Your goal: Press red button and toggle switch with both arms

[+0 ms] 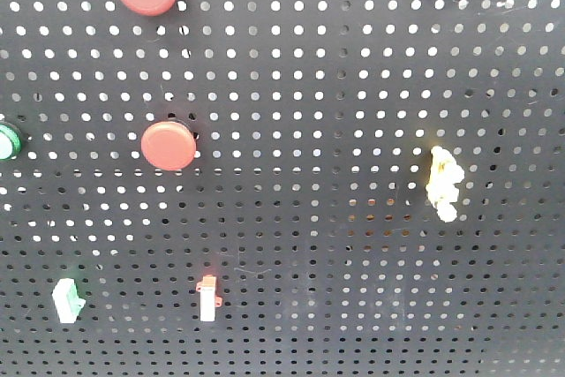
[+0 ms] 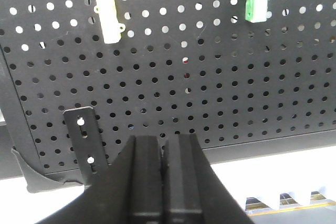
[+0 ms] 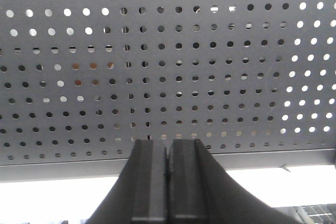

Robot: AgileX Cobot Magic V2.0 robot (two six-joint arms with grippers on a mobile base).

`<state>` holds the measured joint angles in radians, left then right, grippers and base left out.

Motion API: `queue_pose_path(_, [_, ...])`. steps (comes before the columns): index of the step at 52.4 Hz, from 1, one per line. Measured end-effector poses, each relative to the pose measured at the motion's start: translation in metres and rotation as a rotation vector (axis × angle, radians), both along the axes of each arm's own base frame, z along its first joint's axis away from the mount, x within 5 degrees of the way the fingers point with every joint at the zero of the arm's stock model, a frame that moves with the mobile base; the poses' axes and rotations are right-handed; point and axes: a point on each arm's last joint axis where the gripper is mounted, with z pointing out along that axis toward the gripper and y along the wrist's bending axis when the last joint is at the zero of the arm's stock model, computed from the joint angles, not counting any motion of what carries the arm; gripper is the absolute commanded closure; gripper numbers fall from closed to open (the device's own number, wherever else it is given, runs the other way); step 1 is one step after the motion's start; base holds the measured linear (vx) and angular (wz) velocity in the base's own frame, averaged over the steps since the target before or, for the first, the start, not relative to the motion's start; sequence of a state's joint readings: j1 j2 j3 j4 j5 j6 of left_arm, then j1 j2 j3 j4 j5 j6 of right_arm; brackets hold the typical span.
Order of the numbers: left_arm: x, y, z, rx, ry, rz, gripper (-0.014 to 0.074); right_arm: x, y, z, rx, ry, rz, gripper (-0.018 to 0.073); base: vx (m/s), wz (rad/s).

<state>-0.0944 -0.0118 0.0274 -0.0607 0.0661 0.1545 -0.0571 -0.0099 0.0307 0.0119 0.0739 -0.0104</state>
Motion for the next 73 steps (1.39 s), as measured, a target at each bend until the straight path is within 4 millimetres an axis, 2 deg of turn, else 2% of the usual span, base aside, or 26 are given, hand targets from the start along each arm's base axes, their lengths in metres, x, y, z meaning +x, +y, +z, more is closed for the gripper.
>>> queue_pose_path(7, [0.000,0.001,0.009,-0.001,-0.099,0.007,0.0595,0.000,0.000,0.002,-0.001,-0.026,0.000,0.0559,0.00,0.00])
queue_pose_path(15, [-0.003,0.002,0.025,-0.086,-0.254,0.009,0.0595,-0.001,0.000,0.015,-0.004,-0.168,-0.002,0.0559,0.00,0.00])
queue_pose_path(20, [-0.007,0.002,0.044,-0.100,-0.271,0.002,0.0595,-0.002,0.000,0.018,0.011,-0.188,-0.001,0.0559,0.00,0.00])
queue_pose_path(28, [-0.019,0.002,0.108,0.025,-0.250,0.012,0.0595,-0.004,0.000,0.032,-0.012,-0.191,-0.001,0.0559,0.00,0.00])
queue_pose_path(35, [-0.021,0.003,0.182,0.184,-0.237,0.040,0.0595,-0.003,0.000,0.044,-0.046,-0.199,-0.003,0.0559,0.00,0.00])
queue_pose_path(42, [-0.008,-0.001,0.251,0.252,-0.208,0.008,0.0595,0.002,0.000,0.047,-0.057,-0.179,-0.002,0.0559,0.00,0.00])
queue_pose_path(51, [0.020,-0.023,0.306,0.378,-0.105,-0.224,0.0595,0.010,0.000,0.043,-0.060,-0.119,0.000,0.0559,0.00,0.00])
queue_pose_path(57, [0.035,-0.045,0.325,0.503,-0.122,-0.469,0.0595,0.014,-0.001,0.041,-0.058,-0.090,0.001,0.0559,0.00,0.00])
queue_pose_path(62, [0.044,-0.059,0.337,0.538,-0.181,-0.644,0.0595,0.015,-0.001,0.040,-0.058,-0.080,0.001,0.0559,0.00,0.00])
queue_pose_path(73, [0.079,-0.069,0.356,0.498,-0.221,-0.727,0.0595,0.015,-0.001,0.040,-0.062,-0.079,0.001,0.0559,0.00,0.00])
